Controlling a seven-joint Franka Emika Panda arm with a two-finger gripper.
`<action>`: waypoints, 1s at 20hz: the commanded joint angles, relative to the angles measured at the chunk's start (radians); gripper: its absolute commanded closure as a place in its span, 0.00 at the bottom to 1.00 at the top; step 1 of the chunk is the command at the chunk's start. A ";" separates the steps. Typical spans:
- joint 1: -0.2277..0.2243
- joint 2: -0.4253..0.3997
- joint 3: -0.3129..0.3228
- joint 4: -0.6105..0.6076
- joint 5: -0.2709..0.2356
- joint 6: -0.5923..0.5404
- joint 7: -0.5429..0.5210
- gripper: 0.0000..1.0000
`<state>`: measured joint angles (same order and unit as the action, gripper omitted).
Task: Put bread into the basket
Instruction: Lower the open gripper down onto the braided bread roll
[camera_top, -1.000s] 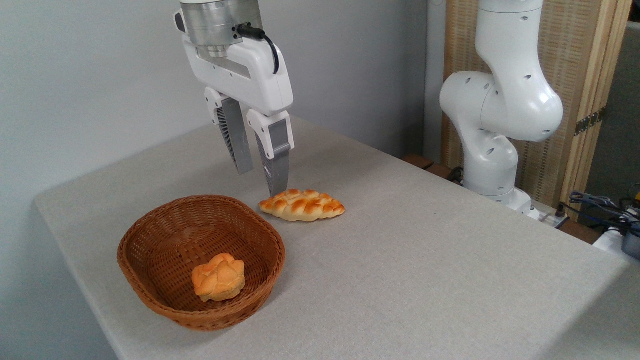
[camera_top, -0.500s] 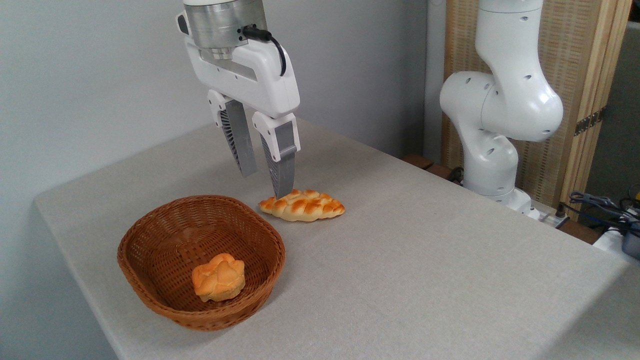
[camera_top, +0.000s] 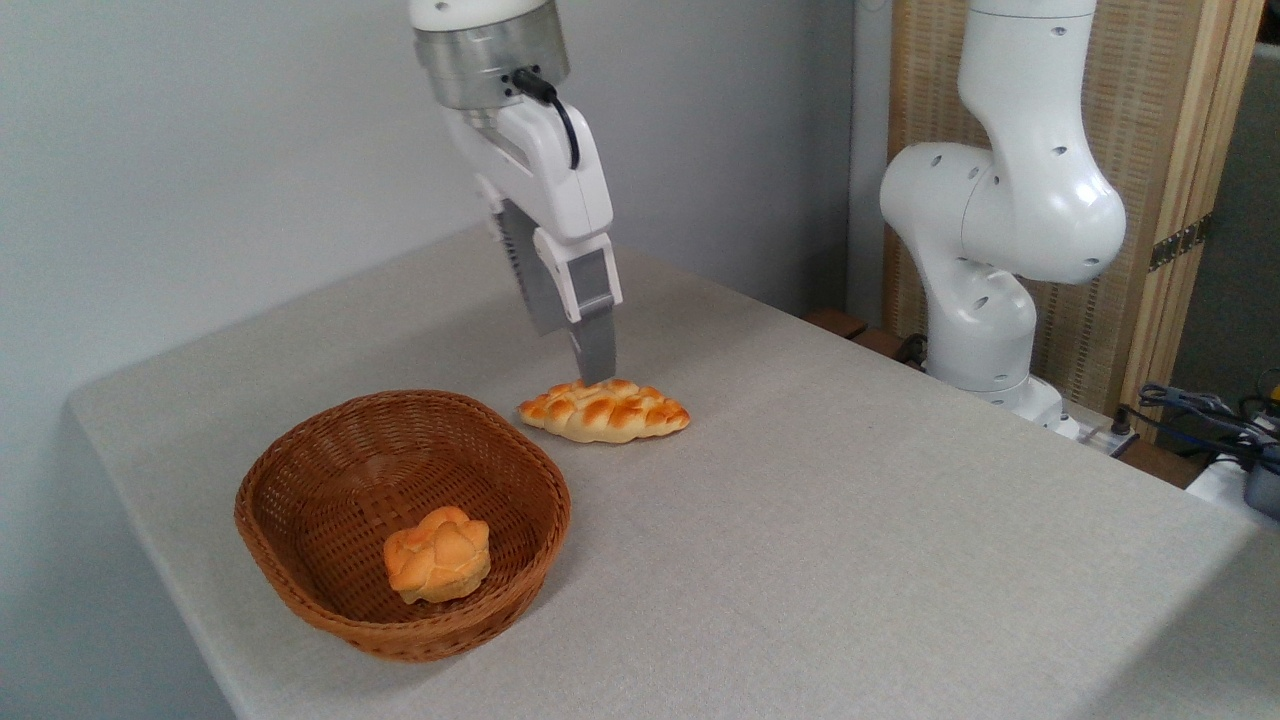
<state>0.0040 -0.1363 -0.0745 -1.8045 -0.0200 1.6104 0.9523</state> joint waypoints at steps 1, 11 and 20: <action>-0.025 -0.088 -0.011 -0.125 -0.018 -0.004 0.182 0.00; -0.027 -0.098 -0.252 -0.344 -0.018 0.120 0.379 0.00; -0.027 -0.046 -0.311 -0.452 -0.014 0.287 0.408 0.00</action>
<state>-0.0273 -0.2048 -0.3709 -2.2359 -0.0247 1.8418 1.3385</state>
